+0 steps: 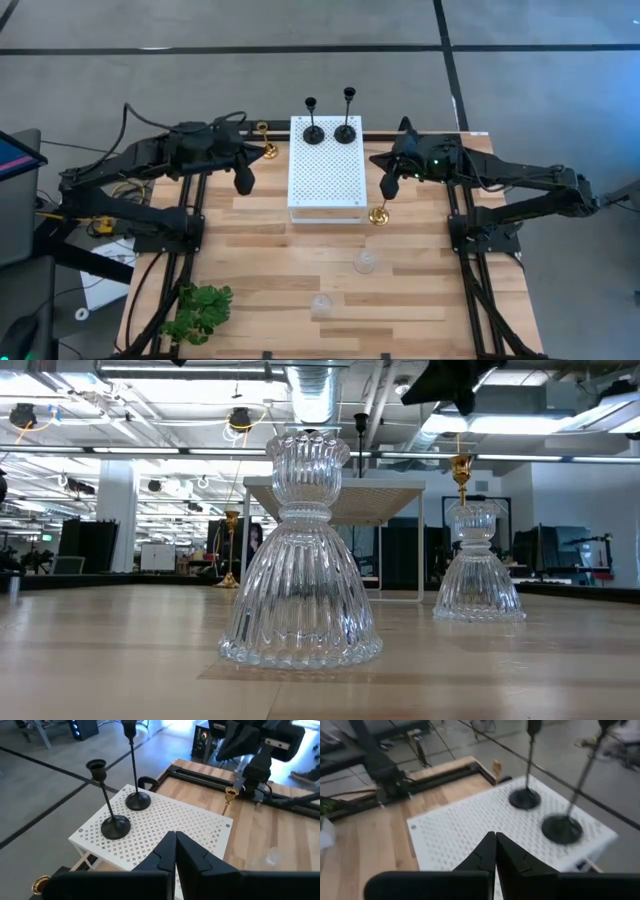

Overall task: Pick & Place candle stick holders
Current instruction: Put the right gold candle holder on the shelf

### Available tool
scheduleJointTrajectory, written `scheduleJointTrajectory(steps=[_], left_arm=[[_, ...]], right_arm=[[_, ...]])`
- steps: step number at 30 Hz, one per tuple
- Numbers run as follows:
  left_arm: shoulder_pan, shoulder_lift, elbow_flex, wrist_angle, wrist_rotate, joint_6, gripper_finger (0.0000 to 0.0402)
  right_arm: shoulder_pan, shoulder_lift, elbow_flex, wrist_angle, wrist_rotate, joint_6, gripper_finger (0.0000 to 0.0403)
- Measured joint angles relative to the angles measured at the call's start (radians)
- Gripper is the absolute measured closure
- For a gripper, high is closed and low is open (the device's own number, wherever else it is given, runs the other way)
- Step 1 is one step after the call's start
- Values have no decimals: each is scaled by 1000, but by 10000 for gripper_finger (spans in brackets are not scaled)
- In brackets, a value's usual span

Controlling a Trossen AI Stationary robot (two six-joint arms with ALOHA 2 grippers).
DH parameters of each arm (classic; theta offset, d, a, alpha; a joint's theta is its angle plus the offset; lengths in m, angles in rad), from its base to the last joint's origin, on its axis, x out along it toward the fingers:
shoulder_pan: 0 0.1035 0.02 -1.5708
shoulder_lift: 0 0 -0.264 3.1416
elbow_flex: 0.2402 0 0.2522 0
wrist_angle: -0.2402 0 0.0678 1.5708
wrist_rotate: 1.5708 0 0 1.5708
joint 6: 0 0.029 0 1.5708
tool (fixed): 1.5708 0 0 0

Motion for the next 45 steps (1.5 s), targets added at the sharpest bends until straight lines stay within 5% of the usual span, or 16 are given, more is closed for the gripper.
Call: scheduleJointTrajectory(steps=[8,20,31,45], left_arm=[[0,20,0,0,0,3,394],[0,34,0,1,0,4,393],[0,34,0,1,0,4,393],[0,34,0,1,0,22,393]], right_arm=[[104,-90,0,-102,164,41,403],[275,-240,0,-257,269,172,403],[459,-232,0,-561,263,439,403],[587,-167,-140,-620,260,711,403]])
